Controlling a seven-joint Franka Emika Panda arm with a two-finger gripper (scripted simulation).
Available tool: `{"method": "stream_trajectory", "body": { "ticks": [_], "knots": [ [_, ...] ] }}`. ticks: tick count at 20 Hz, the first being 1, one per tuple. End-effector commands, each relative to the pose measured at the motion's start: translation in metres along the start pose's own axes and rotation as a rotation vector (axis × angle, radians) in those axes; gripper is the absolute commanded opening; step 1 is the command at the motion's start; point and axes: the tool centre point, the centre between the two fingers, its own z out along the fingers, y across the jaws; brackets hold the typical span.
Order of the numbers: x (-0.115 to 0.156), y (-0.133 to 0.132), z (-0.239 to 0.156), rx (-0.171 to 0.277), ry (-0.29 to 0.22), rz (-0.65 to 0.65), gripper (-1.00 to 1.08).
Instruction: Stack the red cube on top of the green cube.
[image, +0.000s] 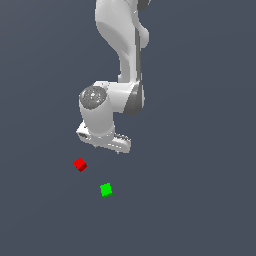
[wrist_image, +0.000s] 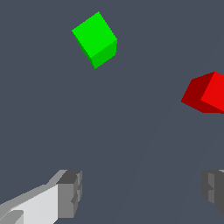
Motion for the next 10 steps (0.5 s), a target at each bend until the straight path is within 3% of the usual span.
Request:
{"method": "stream_trajectory", "body": {
  "ticks": [1, 10],
  "knots": [
    [0.016, 0.018, 0.008, 0.003, 0.005, 0.078, 1.00],
    [0.058, 0.086, 0.034, 0.018, 0.024, 0.338, 1.00]
  ]
}}
